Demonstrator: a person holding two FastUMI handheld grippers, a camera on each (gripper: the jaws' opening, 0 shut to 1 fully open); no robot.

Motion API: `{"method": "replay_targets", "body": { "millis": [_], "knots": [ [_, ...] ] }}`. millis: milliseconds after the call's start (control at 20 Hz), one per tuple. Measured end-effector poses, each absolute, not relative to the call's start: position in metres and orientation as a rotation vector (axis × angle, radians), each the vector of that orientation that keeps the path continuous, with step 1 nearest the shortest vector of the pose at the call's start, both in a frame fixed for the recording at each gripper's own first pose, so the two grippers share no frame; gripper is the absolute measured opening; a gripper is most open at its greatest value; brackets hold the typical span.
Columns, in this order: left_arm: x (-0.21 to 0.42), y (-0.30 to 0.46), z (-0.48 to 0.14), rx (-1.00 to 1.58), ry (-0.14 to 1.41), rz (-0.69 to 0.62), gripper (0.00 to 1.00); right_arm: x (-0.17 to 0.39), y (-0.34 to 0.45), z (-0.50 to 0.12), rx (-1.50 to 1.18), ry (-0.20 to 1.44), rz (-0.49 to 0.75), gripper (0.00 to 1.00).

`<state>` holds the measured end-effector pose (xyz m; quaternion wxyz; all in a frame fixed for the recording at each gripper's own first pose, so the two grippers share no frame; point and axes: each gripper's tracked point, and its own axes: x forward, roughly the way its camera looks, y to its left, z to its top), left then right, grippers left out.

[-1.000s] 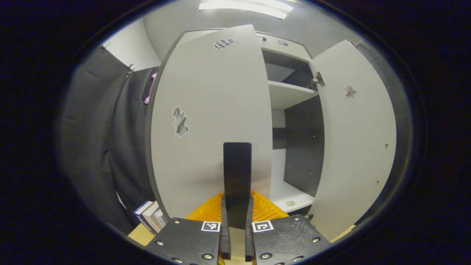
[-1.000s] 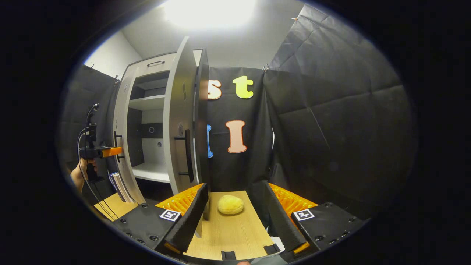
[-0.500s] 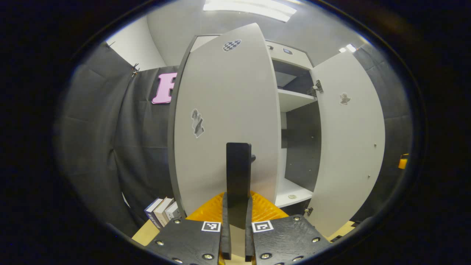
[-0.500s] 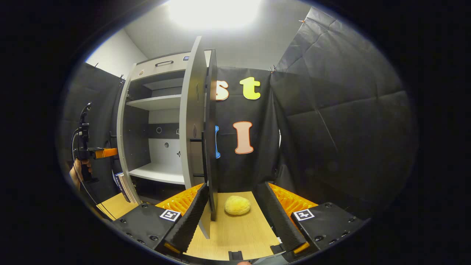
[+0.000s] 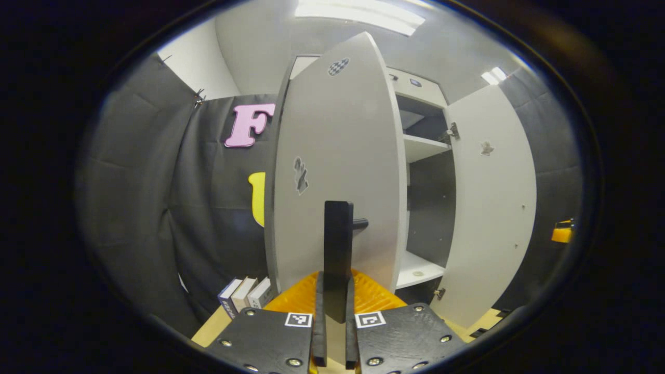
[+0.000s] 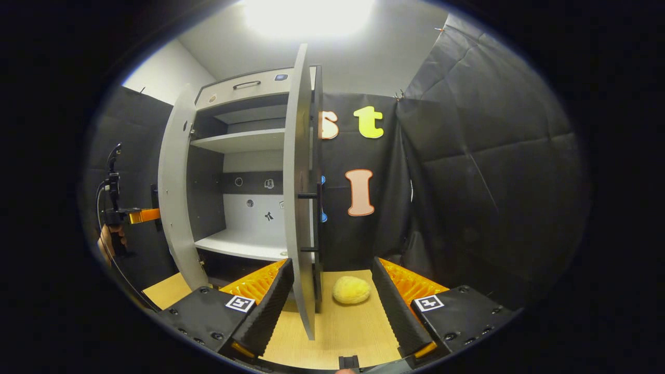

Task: Open the right door of the double-door shoe cabinet with the right hand, and open the left door with the left hand.

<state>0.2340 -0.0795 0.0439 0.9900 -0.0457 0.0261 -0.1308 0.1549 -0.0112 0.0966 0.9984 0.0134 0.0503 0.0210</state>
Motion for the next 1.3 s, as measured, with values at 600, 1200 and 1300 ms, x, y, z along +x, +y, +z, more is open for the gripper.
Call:
{"method": "replay_targets", "body": {
  "millis": [600,1200,1300],
  "knots": [
    [0.241,-0.013,0.035,-0.035,0.052,-0.075,0.04,0.156,0.005,0.097,0.024,0.093,0.093,0.96],
    [0.234,-0.002,0.037,0.06,0.006,0.002,0.02,0.157,0.015,0.099,0.022,0.082,0.141,0.93],
    [0.225,-0.011,0.042,0.015,-0.003,-0.017,0.0,0.159,0.018,0.102,0.028,0.061,0.149,0.93]
  ]
}}
